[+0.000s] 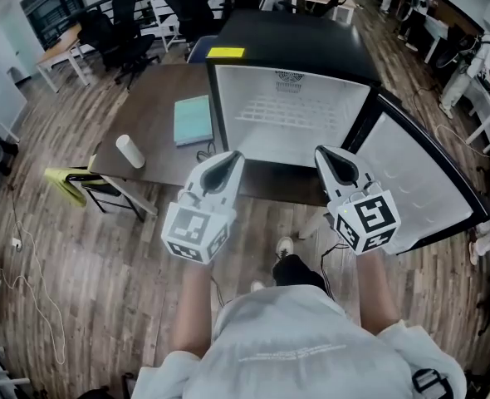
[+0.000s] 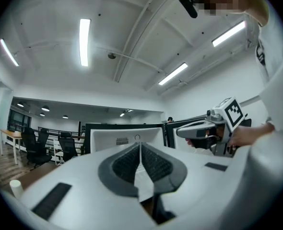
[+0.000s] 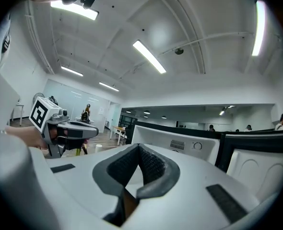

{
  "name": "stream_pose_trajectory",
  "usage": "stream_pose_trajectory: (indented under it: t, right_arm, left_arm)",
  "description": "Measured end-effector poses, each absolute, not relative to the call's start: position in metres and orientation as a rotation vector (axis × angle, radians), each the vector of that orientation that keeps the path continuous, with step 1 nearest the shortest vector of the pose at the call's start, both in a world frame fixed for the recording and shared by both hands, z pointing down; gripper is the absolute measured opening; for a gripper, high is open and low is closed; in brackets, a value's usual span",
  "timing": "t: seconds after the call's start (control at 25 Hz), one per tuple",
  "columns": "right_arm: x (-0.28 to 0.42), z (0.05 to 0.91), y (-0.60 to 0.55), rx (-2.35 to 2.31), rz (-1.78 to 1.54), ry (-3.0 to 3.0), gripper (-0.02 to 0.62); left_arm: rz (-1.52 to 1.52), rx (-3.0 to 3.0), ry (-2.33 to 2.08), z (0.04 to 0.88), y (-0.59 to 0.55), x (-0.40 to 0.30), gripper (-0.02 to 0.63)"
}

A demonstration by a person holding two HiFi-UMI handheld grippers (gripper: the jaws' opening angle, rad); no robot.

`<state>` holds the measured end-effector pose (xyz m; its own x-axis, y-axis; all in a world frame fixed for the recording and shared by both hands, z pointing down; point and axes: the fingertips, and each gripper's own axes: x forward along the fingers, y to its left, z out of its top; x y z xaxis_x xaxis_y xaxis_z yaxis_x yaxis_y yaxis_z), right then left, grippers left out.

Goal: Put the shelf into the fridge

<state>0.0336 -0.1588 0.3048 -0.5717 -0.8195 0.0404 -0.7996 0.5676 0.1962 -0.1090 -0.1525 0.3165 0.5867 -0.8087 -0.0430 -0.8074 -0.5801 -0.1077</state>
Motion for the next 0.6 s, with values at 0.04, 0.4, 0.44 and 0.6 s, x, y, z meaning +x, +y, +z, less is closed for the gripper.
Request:
stream_pose_trajectory:
  t: [0.04, 0.4, 0.44, 0.6]
  right_arm:
    - [0.032, 0.303, -0.159, 1.376, -0.244, -2.671, 0.015]
    - [0.033, 0.292, -0.167, 1.354, -0.313, -2.680, 0.015]
    - [0.034, 0.293, -0.169, 1.354, -0.314, -2.678, 0.015]
    - [0.037, 0.299, -0.177, 1.350, -0.303, -2.668, 0.015]
  left_arm:
    - [-0.011, -2.689, 1.377, 0.314, -0.152, -0.110, 0.028]
    - [0.009, -2.660, 1.375, 0.306, -0.158, -0.104, 0.028]
    - [0.012, -2.660, 1.378, 0.307, -0.160, -0.104, 0.028]
    - [0.008, -2.664, 1.379, 0.311, -0.166, -0.099, 0.028]
